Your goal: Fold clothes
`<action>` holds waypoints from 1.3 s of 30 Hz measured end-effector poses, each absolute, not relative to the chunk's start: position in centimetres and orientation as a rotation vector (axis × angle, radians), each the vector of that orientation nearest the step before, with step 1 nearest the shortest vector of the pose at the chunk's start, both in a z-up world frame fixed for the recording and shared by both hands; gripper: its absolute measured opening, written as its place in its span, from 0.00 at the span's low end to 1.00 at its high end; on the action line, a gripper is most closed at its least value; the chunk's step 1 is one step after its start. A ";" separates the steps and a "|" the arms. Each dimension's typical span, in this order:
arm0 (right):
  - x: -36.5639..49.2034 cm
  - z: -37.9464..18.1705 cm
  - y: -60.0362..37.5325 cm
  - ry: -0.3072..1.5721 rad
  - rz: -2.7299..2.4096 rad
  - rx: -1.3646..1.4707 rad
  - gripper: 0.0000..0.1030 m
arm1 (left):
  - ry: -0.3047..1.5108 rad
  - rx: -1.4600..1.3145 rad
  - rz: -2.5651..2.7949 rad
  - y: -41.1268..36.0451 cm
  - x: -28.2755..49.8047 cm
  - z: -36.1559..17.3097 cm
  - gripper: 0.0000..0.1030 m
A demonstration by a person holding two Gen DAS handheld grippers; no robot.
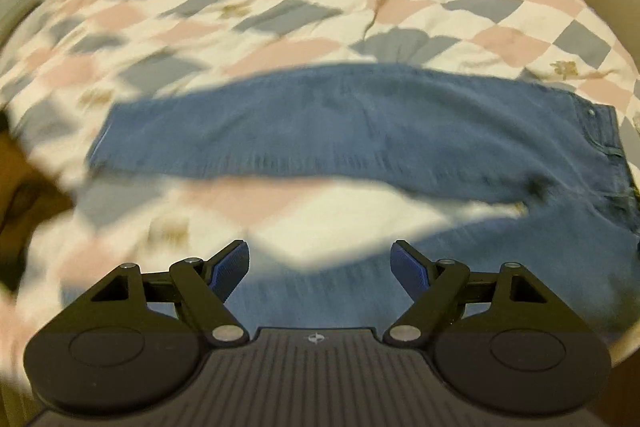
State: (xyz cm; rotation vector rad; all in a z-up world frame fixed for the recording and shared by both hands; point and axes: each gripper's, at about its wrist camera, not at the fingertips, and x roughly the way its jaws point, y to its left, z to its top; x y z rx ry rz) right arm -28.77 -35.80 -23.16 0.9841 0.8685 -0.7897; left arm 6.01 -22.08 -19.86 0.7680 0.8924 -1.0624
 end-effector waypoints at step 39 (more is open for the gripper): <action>-19.2 -34.5 -64.5 1.179 -0.211 0.662 0.09 | 0.651 1.251 -1.684 -41.4 23.2 -35.0 0.06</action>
